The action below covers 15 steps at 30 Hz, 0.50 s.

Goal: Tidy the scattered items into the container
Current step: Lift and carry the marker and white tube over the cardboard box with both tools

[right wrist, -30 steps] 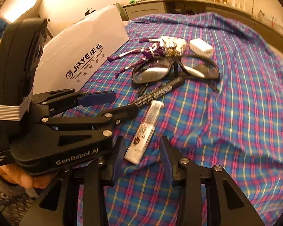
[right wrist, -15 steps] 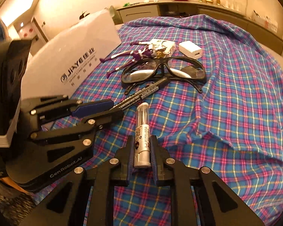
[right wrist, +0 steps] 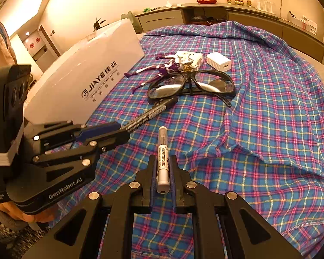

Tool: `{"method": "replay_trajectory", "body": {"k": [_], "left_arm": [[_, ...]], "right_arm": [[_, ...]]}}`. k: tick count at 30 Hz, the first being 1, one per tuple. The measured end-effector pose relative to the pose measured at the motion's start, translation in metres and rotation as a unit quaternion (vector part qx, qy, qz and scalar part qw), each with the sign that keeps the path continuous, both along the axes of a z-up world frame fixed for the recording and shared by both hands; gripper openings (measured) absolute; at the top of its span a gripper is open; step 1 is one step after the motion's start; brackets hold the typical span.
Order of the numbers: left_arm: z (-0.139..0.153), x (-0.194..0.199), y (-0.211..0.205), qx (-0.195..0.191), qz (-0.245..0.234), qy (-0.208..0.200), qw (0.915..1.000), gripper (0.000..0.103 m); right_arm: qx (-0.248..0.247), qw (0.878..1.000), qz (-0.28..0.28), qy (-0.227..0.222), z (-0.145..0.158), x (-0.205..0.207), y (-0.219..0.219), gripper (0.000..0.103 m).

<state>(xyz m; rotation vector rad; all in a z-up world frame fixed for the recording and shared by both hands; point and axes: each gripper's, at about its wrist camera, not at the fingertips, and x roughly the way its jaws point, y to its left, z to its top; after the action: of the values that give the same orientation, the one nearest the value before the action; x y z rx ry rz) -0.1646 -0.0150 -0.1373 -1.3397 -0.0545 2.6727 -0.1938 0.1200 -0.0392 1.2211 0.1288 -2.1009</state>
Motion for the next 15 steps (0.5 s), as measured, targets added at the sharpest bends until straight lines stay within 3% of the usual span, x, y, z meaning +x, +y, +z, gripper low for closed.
{"method": "replay_trajectory", "body": {"k": [15], "left_arm": [[0.023, 0.032, -0.013, 0.016, 0.014, 0.014, 0.9997, 0.016]], "right_arm": [[-0.007, 1.0, 0.003, 0.01, 0.011, 0.018, -0.003, 0.012]]}}
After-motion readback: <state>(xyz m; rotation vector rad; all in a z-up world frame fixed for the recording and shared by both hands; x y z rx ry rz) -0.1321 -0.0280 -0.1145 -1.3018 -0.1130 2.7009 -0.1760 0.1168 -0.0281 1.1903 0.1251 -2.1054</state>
